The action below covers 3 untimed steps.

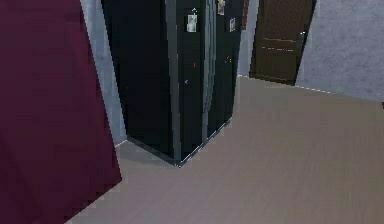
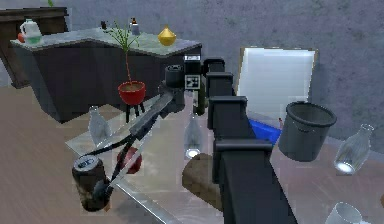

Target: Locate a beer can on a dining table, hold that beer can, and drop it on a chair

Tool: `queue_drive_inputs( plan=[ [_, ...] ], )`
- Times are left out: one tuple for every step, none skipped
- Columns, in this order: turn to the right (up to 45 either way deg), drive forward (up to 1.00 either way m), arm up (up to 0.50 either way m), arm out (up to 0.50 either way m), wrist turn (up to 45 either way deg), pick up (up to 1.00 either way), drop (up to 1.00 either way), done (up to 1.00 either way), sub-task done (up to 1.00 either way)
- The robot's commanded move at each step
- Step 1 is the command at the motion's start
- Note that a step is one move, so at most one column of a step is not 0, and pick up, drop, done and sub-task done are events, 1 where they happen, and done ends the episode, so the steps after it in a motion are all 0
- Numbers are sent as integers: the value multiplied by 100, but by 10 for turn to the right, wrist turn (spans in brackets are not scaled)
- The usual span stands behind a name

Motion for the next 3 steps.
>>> queue_drive_inputs(
  plan=[
    [0,0,0,-30,0,0,0,0,0],
    [-450,0,0,0,0,0,0,0,0],
    [-450,0,0,0,0,0,0,0,0]
  ],
)
